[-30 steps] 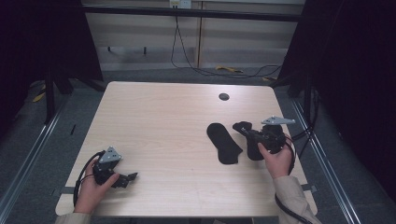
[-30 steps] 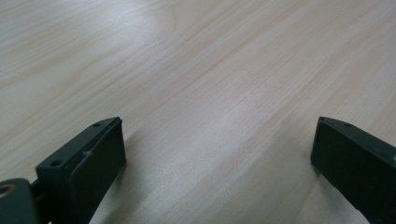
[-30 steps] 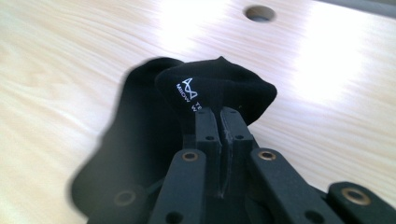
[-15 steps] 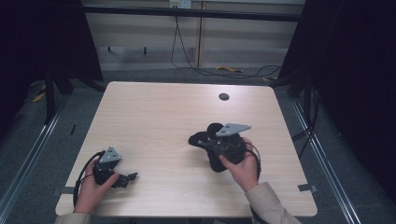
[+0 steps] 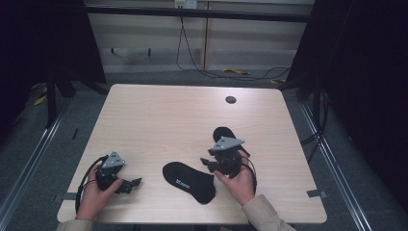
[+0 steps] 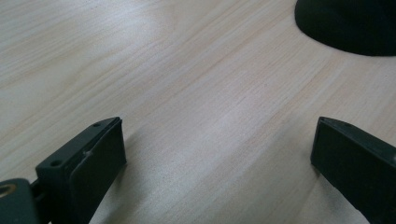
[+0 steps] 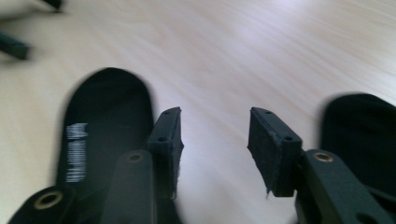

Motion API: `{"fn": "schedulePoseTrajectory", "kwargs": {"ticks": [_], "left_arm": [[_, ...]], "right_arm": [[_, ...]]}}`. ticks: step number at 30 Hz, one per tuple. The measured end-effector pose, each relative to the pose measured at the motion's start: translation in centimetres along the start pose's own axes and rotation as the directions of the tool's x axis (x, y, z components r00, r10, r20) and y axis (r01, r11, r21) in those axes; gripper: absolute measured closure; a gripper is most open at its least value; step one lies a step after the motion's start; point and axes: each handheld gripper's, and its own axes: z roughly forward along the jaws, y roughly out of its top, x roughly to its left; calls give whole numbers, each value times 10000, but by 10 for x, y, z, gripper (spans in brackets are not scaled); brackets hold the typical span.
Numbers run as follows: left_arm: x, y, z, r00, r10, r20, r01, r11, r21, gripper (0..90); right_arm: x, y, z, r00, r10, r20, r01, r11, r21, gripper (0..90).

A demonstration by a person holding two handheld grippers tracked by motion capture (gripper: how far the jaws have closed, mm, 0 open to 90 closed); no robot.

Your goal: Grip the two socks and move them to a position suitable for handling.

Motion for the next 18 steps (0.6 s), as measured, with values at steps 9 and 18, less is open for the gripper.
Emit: {"fn": "schedulePoseTrajectory", "kwargs": {"ticks": [9, 18], "left_arm": [[0, 0, 0, 10000, 0, -2, 0, 10000, 1, 27], [0, 0, 0, 10000, 6, 4, -6, 10000, -15, 27]], "right_arm": [[-69, -22, 2, 9731, 1406, 1824, -1468, 9889, 209, 470], [-84, -17, 28, 9607, 1755, 2150, -1903, 9804, 501, 459]]}}
